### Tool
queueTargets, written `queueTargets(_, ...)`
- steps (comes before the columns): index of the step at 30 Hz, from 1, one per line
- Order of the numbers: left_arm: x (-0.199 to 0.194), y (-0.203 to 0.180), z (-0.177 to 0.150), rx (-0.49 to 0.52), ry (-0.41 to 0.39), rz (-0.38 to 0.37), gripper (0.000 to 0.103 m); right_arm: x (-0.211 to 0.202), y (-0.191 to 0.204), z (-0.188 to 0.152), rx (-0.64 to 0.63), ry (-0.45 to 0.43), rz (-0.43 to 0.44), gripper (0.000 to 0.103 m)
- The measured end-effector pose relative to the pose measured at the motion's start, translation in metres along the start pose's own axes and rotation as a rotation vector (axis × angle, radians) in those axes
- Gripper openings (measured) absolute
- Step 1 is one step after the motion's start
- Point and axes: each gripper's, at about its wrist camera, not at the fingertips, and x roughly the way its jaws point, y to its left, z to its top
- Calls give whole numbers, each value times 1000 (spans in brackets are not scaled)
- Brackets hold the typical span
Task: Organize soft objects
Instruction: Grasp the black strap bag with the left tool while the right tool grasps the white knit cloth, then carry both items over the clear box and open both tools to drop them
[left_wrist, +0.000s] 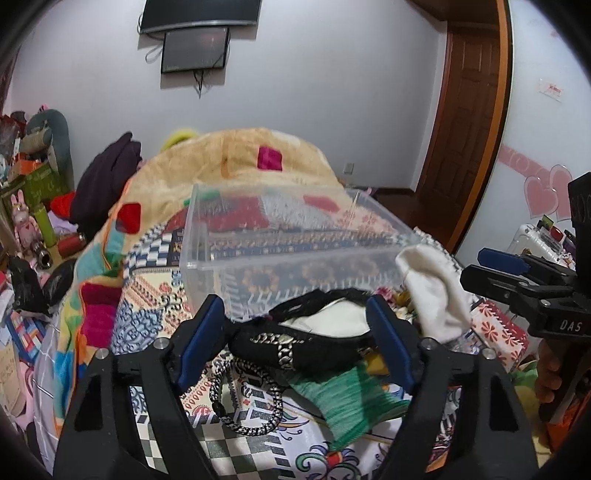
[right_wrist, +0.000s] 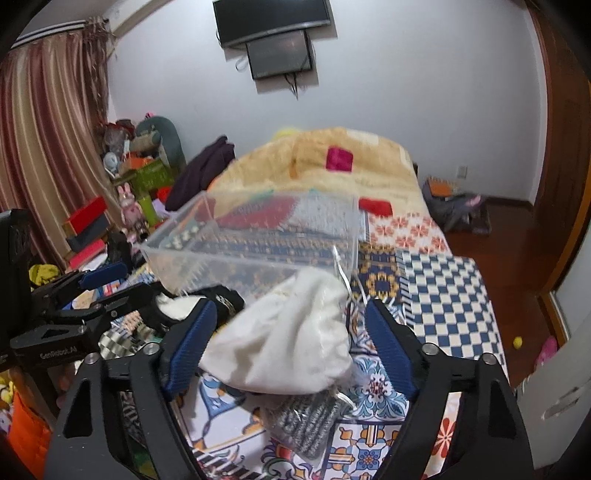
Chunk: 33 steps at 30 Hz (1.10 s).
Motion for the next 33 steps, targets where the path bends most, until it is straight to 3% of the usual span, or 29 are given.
queueTargets(8,5,17,-12,-27,49,-18,76,21,-6,-8,26,90,21,55)
queueTargets(11,11,22,-16,-46,84,-52,62,23,-6,-9,22,98,28,48)
queueTargets(14,14,24,-20,-63,97,-76,57,25,-5,-10,9,105,27,40)
queueTargets(18,13,20,-21,-55,102,-111,39,28,-2,-12,-4,119,37,19)
queueTargets(21,12,17,-21,-51,102,-107,29,26,0,-12,-9,109,33,12)
queueTargets(23,10,17,-19,-55,97,-100,20,23,1,-10,-6,99,36,10)
queueTargets(33,-19,16,1,-51,16,-96,13,-4,8,6,-8,3,51,7)
